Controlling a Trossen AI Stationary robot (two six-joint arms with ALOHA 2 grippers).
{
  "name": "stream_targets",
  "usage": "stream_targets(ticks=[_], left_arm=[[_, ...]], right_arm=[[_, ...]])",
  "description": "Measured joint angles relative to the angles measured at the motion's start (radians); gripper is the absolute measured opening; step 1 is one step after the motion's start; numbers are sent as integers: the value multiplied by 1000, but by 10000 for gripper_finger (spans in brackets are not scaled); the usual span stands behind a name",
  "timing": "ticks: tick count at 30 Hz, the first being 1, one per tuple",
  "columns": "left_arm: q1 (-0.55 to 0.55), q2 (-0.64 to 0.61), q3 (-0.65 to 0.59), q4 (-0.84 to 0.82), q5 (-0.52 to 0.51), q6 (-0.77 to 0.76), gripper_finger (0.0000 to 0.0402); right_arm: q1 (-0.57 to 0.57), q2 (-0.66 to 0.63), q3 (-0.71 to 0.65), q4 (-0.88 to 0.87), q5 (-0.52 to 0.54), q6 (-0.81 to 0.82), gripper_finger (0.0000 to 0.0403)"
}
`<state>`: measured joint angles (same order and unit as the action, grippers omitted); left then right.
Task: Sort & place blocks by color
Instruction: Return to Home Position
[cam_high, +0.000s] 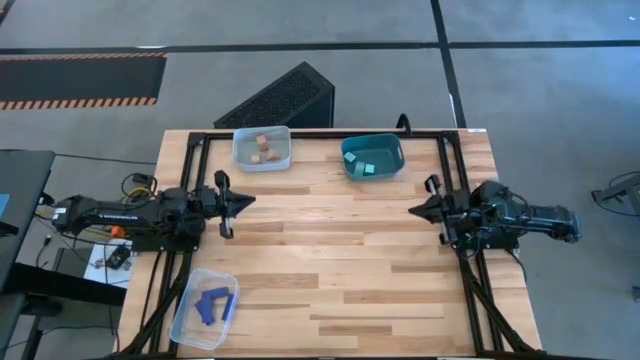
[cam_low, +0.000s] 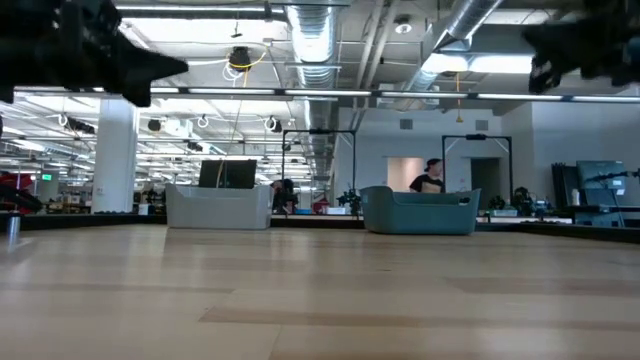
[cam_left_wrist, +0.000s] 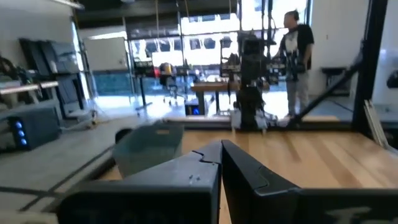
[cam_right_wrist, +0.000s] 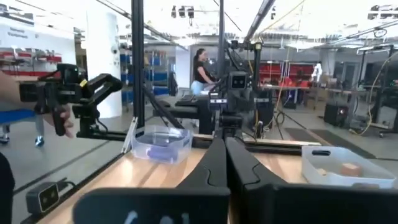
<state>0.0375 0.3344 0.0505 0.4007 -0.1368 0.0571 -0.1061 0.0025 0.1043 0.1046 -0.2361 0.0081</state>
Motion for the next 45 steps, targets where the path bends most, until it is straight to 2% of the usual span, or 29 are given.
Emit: stream_targets(ticks=[4,11,16,18,21,28,35,45], left_arm=[[-5,-69,-39,-89,-5,-37,0],[-19,-190,-38,-164,103,-69,0],[-39,-336,-34,-369,76,-47,0],[-39,-328,-38,-372,70,-70,0],[-44,-317,-38,-383,128,-70,0],[-39,-317,-38,-384,124,-54,0],[-37,-317,-38,-384,124,-68,0],[-37,-317,-38,-384,124,-69,0]], right_arm=[[1,2,-96,77,-2,34,1],[22,-1,-95,101,-58,-24,1],[21,0,-95,69,-107,-60,1],[21,0,-95,55,-121,-75,2],[20,0,-95,57,-123,-100,2],[19,0,-95,18,-78,21,15],[19,0,-95,-36,-74,25,36],[19,0,-95,-46,-75,26,40]])
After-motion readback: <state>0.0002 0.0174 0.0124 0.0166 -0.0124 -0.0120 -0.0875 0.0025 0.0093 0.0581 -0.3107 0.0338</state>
